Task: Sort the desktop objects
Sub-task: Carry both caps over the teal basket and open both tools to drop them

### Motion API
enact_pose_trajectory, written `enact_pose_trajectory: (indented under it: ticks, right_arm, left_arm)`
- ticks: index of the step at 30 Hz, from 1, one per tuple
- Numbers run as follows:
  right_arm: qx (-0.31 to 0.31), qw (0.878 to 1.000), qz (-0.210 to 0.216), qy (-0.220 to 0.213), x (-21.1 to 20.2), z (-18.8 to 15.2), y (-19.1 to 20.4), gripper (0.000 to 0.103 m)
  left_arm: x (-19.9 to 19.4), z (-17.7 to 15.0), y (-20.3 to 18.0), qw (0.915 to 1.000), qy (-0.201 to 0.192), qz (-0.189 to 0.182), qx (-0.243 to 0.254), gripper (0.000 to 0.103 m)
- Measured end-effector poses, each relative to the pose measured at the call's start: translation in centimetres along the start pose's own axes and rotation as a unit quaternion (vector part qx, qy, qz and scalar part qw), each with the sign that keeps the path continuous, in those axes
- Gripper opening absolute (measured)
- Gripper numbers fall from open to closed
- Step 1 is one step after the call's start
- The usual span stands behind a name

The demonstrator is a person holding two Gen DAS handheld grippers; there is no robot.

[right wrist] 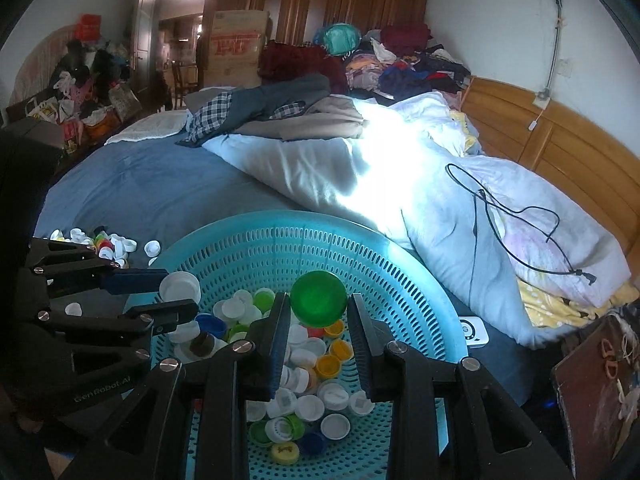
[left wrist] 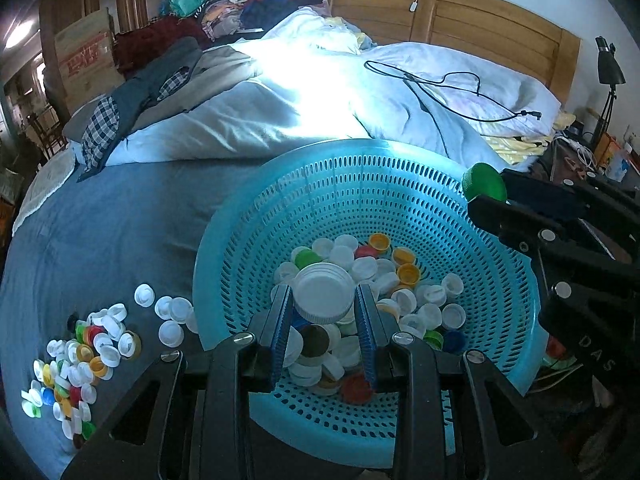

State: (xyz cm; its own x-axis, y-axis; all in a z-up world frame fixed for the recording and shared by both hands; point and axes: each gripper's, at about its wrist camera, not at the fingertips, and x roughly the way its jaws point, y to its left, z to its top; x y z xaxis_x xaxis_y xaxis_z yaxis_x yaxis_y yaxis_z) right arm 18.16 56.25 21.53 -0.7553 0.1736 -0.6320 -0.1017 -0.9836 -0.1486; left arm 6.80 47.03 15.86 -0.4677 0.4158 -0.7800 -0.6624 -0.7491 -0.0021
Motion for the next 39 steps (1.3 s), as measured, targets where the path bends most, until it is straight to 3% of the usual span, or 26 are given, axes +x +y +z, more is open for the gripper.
enact_pose_trajectory:
  ticks: [22, 23, 24, 25, 26, 28, 34, 39]
  right_arm:
    - [-0.004, 1.0, 0.005, 0.002, 0.2, -0.2, 0.4, 0.032]
    - [-0.004, 1.0, 0.006, 0.003, 0.2, -0.2, 0.4, 0.032]
    - [-0.004, 1.0, 0.004, 0.003, 0.3, -0.2, 0.4, 0.039]
    - [-0.002, 1.0, 0.001, -0.001, 0.3, -0.3, 0.3, 0.059]
    - [0.002, 1.0, 0.0, -0.004, 0.1, -0.3, 0.2, 0.066]
    - [0.009, 1.0, 0.001, -0.006, 0.0, -0.3, 0.0, 0.069]
    - [0.012, 0.999, 0.037, -0.021, -0.8, -0.1, 1.0, 0.069]
    - [-0.014, 0.995, 0.099, -0.025, -0.9, -0.8, 5.0, 0.074]
  left_arm:
    - [0.2, 0.0, -0.4, 1.0, 0.001, -0.002, 0.005, 0.028]
    - [0.3, 0.0, -0.6, 0.9999, 0.003, -0.005, 0.01, 0.031]
    - [0.3, 0.0, -0.7, 0.9999, 0.002, -0.002, 0.014, 0.045]
    - [0.1, -0.1, -0.7, 0.9998, -0.005, 0.009, 0.016, 0.064]
    - [-0.1, -0.2, -0.7, 0.9996, -0.013, 0.02, 0.017, 0.069]
    - [-0.4, -0.3, -0.3, 0.9995, -0.02, 0.024, 0.012, 0.071]
    - [-2.7, -2.1, 5.2, 0.9971, -0.053, 0.028, -0.047, 0.071]
    - [-5.2, -8.2, 13.8, 0.987, -0.066, 0.064, -0.132, 0.071]
